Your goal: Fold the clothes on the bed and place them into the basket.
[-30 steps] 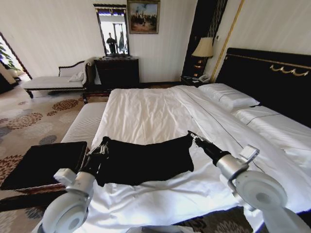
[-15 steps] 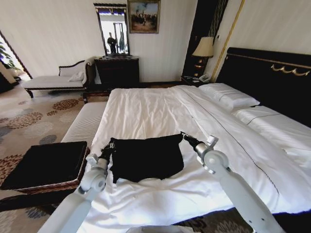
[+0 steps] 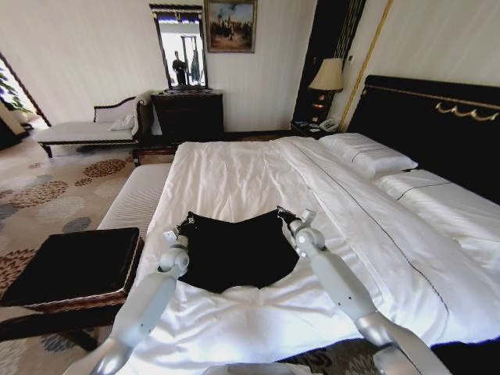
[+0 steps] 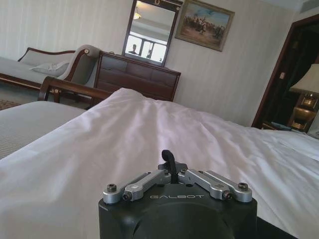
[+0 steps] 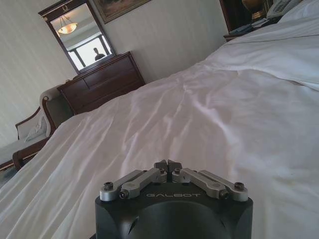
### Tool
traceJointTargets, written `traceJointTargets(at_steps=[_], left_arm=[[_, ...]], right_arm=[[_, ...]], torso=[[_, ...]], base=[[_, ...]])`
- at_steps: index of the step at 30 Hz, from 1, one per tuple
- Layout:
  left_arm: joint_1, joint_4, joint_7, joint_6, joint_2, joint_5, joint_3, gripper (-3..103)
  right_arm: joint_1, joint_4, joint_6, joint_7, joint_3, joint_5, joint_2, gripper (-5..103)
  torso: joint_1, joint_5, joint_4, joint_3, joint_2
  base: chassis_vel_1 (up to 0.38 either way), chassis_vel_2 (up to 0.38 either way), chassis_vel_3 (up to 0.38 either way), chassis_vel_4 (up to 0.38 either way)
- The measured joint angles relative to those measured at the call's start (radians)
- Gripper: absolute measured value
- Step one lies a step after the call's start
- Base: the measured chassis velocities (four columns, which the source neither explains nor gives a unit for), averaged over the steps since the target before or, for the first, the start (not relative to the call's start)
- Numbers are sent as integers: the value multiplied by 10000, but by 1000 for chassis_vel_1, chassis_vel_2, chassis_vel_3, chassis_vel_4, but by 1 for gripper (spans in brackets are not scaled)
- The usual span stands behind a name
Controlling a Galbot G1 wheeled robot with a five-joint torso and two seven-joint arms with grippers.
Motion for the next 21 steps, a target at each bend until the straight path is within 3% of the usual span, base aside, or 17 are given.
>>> traceJointTargets(at_steps=[7, 21], left_arm=[[57, 47, 90, -221, -122, 101, -75, 1], [3195, -2254, 303, -1183, 164, 720, -1221, 1]], right_arm=[[-267, 2, 153, -139, -34, -452, -28, 0], [-3949, 2633, 783, -507, 1234, -2709, -251, 0]], torso=[[-4, 3, -10, -4, 3], [-7, 2, -4, -5, 4]], base=[[0, 0, 0, 0], [0, 0, 0, 0]])
